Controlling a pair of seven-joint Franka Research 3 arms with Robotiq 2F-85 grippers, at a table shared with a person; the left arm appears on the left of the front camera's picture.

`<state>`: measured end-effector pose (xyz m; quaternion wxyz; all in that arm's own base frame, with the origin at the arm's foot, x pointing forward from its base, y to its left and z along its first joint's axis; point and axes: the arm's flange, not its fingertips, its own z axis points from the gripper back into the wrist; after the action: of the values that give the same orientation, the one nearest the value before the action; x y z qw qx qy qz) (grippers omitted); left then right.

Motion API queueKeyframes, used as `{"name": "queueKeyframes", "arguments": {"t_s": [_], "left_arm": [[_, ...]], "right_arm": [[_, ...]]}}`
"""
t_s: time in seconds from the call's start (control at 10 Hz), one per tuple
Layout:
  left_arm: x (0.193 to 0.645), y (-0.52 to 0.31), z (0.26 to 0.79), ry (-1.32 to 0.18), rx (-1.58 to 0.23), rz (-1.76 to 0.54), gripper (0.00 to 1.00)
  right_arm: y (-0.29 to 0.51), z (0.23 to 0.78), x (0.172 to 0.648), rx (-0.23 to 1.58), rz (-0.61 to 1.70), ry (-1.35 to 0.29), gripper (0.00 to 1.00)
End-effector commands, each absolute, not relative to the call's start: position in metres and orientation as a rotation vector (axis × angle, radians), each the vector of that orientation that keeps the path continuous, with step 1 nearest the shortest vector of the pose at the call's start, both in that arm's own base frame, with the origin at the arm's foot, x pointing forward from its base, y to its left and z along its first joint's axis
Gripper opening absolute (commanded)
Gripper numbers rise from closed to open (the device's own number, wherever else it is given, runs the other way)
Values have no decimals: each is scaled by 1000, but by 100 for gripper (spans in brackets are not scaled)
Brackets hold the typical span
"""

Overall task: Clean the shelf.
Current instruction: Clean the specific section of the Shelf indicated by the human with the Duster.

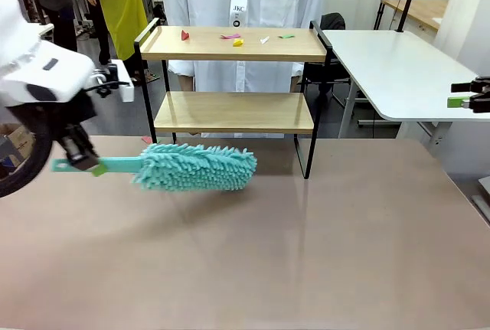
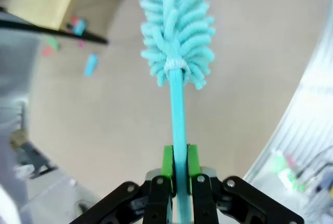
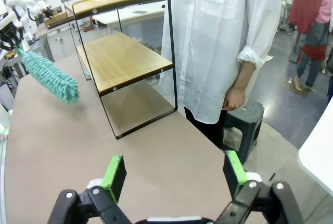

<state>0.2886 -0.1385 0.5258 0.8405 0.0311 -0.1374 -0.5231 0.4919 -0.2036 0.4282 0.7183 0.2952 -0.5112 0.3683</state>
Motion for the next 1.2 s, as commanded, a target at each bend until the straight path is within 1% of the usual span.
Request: {"name": "queueKeyframes", "arguments": {"t_s": [0.0,0.2,0.3,0.5,0.6,0.7,0.8,1.1], "left_arm": [[275,-137,554,-231,189,-1177,13],[260,-146,585,-310,293,-1327,13],[253,-153,593,-247,358,-1382,13],[242,-156,603,-136,421,-1436,13],[238,-157,610,-95,442,-1412,13],[239,-158,608,-85,485,-1405,13],[237,-160,600,-148,397,-1406,13],[237,-160,600,-148,397,-1406,13]], "right_arm": [[-202,431,492,649,819,-1135,100],[-202,431,492,649,819,-1135,100],[-202,431,492,649,819,-1135,100],[-202,431,492,649,819,-1135,100],[-202,431,492,649,819,-1135,100],[-202,431,492,649,819,-1135,100],[-202,431,492,649,819,-1135,100],[-202,431,492,649,819,-1135,100]]}}
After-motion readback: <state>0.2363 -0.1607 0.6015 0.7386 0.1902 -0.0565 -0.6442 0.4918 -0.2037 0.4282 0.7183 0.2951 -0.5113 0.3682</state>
